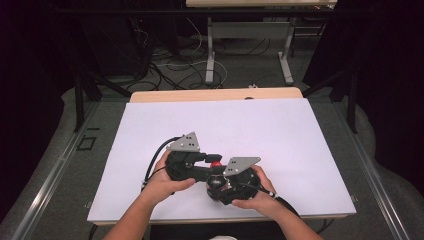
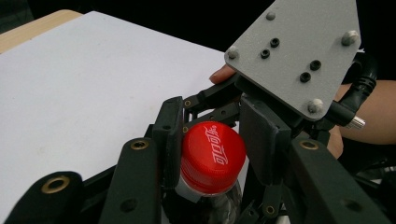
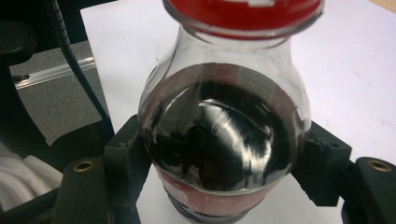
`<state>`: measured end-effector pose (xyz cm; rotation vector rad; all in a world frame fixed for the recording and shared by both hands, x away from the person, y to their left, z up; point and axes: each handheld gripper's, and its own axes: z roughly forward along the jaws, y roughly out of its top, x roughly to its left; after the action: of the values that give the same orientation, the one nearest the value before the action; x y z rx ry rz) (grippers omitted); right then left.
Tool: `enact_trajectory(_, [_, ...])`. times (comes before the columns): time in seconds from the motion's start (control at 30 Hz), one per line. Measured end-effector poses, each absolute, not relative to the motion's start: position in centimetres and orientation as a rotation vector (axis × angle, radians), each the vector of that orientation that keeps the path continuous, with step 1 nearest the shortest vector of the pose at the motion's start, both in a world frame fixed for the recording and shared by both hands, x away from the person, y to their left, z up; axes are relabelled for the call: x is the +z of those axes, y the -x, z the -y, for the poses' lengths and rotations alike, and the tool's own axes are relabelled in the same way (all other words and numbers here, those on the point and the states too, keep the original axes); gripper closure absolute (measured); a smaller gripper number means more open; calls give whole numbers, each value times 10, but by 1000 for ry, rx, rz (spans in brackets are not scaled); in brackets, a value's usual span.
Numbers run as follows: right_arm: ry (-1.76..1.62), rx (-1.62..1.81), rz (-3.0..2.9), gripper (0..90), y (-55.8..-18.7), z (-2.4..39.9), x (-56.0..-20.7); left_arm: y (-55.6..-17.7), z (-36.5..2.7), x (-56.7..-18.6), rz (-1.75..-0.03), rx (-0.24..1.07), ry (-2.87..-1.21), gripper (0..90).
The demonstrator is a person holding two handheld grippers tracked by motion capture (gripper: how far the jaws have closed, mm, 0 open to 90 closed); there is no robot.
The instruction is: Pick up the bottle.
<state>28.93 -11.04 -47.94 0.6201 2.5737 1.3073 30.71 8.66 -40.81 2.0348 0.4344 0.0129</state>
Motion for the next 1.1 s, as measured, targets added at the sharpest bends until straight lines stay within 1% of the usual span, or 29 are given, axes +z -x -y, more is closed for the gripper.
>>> enact_trajectory(0.23, [-629,1316,-2562,296,-288,109,-479,-299,-85,-408,-476,82,-2017,616])
enact_trajectory(0.33, [-637,1318,-2555,296,-287,109,-477,-291,-82,-406,-513,154,-2009,616])
enact_trajectory(0.47, [-660,1317,-2520,297,-286,109,-475,-282,-76,-403,-598,226,-1984,619])
enact_trajectory(0.57, [-694,1309,-2498,297,-286,109,-475,-273,-68,-402,-738,306,-1949,620])
enact_trajectory(0.6, [-706,1304,-2491,297,-285,108,-474,-273,-68,-402,-738,306,-1949,620])
enact_trajectory(0.7, [-733,1290,-2490,296,-284,107,-474,-266,-62,-400,-827,363,-1937,619])
enact_trajectory(0.8, [-725,1302,-2497,296,-285,108,-474,-267,-60,-399,-841,350,-1936,615])
enact_trajectory(0.9, [-717,1305,-2497,296,-285,109,-474,-273,-65,-398,-800,314,-1953,589])
enact_trajectory(0.93, [-721,1309,-2517,295,-285,110,-473,-275,-67,-398,-784,309,-1951,513])
enact_trajectory(1.03, [-711,1328,-2517,295,-286,110,-474,-282,-77,-396,-723,247,-1947,469])
enact_trajectory(1.1, [-702,1337,-2517,295,-287,111,-474,-284,-80,-396,-710,232,-1955,452])
